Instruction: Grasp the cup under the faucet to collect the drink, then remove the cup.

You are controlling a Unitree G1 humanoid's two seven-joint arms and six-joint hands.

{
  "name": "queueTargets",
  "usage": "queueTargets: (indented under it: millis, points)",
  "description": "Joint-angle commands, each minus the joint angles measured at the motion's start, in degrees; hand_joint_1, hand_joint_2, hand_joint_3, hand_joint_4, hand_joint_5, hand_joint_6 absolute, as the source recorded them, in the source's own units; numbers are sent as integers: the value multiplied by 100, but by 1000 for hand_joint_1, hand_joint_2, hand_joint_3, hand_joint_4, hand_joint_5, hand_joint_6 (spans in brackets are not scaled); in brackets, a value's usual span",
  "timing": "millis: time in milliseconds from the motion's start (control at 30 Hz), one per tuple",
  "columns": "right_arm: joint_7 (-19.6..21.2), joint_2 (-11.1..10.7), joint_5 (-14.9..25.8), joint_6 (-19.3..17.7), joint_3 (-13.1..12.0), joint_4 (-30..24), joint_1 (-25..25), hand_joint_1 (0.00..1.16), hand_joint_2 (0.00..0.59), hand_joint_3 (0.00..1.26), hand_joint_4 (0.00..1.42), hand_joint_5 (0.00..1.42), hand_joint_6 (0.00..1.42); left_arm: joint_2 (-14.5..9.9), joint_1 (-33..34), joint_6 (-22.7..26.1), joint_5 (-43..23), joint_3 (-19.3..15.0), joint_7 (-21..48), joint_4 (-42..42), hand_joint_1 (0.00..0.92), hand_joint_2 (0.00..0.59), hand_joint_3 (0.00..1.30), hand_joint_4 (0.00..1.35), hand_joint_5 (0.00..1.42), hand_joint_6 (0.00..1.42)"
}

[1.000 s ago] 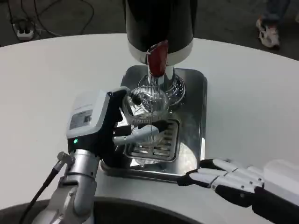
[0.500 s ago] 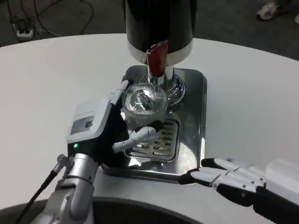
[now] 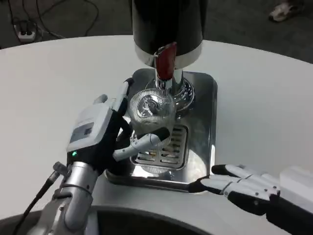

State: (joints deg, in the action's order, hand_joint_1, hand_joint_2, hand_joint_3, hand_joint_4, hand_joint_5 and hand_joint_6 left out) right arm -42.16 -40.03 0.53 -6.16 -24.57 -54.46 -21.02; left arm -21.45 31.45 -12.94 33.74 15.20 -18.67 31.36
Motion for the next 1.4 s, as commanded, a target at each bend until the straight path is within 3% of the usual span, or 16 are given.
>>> queueTargets:
  millis: [33, 300, 467, 700, 1000, 1167, 1400]
  points:
    - [53, 39, 80, 17, -71, -92, -29, 388, 406, 132, 94, 15, 0, -180, -394, 230, -236, -80, 755, -292, 0, 1, 0, 0, 0, 0]
    - [67, 34, 35, 22, -2, -53, 8, 388, 406, 132, 94, 15, 0, -511, -1198, 600, -523, -479, 1561, -1653, 0, 0, 0, 0, 0, 0]
    - [74, 25, -21, 31, 108, -32, 44, 388, 406, 132, 94, 15, 0, -544, -1596, 753, -579, -782, 1716, -2347, 0, 0, 0, 0, 0, 0]
    - [109, 9, -100, 115, 236, -32, 141, 388, 406, 132, 94, 15, 0, -413, -2047, 1101, -720, -1241, 1838, -3690, 0, 0, 0, 0, 0, 0]
    - [119, 29, -126, 136, 221, -38, 111, 388, 406, 132, 94, 15, 0, -141, -2042, 1277, -1237, -1791, 1951, -4970, 0, 17, 0, 0, 0, 0]
    - [142, 41, -160, 151, 279, -43, 126, 390, 409, 133, 94, 15, 0, 281, -1708, 1415, -2607, -2066, 2317, -5409, 0, 82, 0, 0, 57, 52]
    - [163, 54, -158, 146, 256, -67, 89, 394, 412, 139, 94, 15, 0, 300, -1188, 1784, -3412, -1980, 2885, -5323, 0, 97, 19, 0, 112, 106]
